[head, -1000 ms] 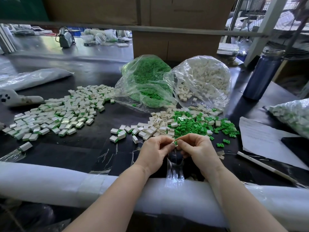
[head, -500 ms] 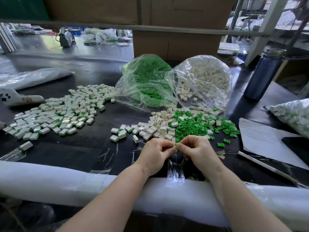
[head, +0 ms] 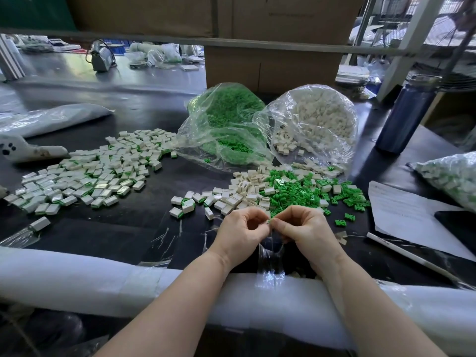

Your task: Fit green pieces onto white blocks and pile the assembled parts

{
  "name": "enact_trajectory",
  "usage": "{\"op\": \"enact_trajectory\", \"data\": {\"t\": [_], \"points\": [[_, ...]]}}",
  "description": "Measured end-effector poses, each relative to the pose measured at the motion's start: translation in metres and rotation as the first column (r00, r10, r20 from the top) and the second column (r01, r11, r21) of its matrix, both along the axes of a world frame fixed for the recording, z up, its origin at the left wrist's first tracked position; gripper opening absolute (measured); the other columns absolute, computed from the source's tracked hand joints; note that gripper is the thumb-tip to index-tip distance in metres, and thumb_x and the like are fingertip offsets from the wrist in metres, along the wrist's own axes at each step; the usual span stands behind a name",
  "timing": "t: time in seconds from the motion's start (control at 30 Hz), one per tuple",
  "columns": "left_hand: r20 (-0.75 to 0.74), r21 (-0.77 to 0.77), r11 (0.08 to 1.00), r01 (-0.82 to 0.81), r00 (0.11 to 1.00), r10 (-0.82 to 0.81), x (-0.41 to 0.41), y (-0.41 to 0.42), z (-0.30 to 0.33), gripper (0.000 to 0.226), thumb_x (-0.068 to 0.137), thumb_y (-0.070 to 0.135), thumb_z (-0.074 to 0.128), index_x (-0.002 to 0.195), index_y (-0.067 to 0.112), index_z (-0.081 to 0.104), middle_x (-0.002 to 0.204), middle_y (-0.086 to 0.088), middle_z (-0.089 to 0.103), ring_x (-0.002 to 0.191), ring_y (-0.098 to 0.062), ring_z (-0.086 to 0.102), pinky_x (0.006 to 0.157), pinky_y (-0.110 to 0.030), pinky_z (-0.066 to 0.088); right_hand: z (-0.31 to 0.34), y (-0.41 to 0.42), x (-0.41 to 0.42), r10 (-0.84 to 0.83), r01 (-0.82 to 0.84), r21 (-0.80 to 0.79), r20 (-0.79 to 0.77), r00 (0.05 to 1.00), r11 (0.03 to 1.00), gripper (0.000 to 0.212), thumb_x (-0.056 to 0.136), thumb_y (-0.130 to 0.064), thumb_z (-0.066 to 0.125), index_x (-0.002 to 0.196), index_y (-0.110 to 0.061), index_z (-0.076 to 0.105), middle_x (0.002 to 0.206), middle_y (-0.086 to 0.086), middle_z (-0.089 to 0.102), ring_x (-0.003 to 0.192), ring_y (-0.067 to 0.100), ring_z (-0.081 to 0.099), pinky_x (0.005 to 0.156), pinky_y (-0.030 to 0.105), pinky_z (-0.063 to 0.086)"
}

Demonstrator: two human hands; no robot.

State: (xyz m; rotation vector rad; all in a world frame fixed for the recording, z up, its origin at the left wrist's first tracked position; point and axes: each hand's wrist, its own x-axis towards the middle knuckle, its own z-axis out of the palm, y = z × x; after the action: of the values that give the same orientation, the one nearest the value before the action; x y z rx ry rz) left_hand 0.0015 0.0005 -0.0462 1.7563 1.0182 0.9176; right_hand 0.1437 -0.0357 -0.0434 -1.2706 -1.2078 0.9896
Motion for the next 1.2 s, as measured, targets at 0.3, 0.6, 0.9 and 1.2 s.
{"op": "enact_trajectory", "data": {"t": [0.3,0.6,0.9,1.2], "points": [[0.046,-0.036,0.999,0.001,0.999,0.001,-0.0013,-0.0009,0.0049,0.009,0.085,0.004,0.06,0.087,0.01,0.067,0.1,-0.011,0.057,0.08,-0.012,0.054,0.077,-0.019,0.048,-0.0009,0.0013,0.0004,0.0,0.001,0.005,-0.088,0.996,1.0,0.009,0.086,-0.011,0.063,0.081,-0.013,0.069,0.063,-0.005,0.066,0.059,0.005,0.06,0.056,0.02,0.052],[0.036,-0.053,0.992,0.113,0.993,-0.111,-0.0007,-0.0051,0.0092,0.013,0.086,0.009,0.062,0.088,0.021,0.063,0.112,-0.011,0.043,0.094,-0.019,0.052,0.094,-0.033,0.047,0.0031,-0.0002,-0.0031,0.187,-0.19,-0.064,-0.055,0.981,0.98,0.025,0.083,-0.03,0.056,0.086,-0.008,0.068,0.067,-0.003,0.064,0.063,0.005,0.059,0.058,0.016,0.049],[-0.007,-0.003,0.991,0.136,0.991,-0.136,0.0001,-0.0045,0.0074,0.014,0.087,0.005,0.06,0.091,0.017,0.063,0.109,-0.007,0.042,0.093,-0.011,0.05,0.085,-0.013,0.043,0.0023,-0.0004,-0.0026,0.227,-0.229,-0.077,-0.036,0.973,0.97,0.018,0.091,-0.017,0.052,0.086,-0.009,0.068,0.067,0.004,0.06,0.059,0.007,0.054,0.056,0.016,0.046],[-0.073,0.027,0.986,0.162,0.984,-0.159,0.0008,-0.0038,0.0038,0.015,0.085,0.005,0.059,0.09,0.018,0.062,0.105,-0.003,0.041,0.087,-0.009,0.047,0.083,-0.014,0.04,0.0041,-0.0018,-0.0032,0.175,-0.173,-0.06,0.028,0.984,0.983,0.02,0.091,-0.009,0.053,0.08,-0.004,0.069,0.062,0.011,0.052,0.048,0.006,0.044,0.045,0.015,0.037]]}}
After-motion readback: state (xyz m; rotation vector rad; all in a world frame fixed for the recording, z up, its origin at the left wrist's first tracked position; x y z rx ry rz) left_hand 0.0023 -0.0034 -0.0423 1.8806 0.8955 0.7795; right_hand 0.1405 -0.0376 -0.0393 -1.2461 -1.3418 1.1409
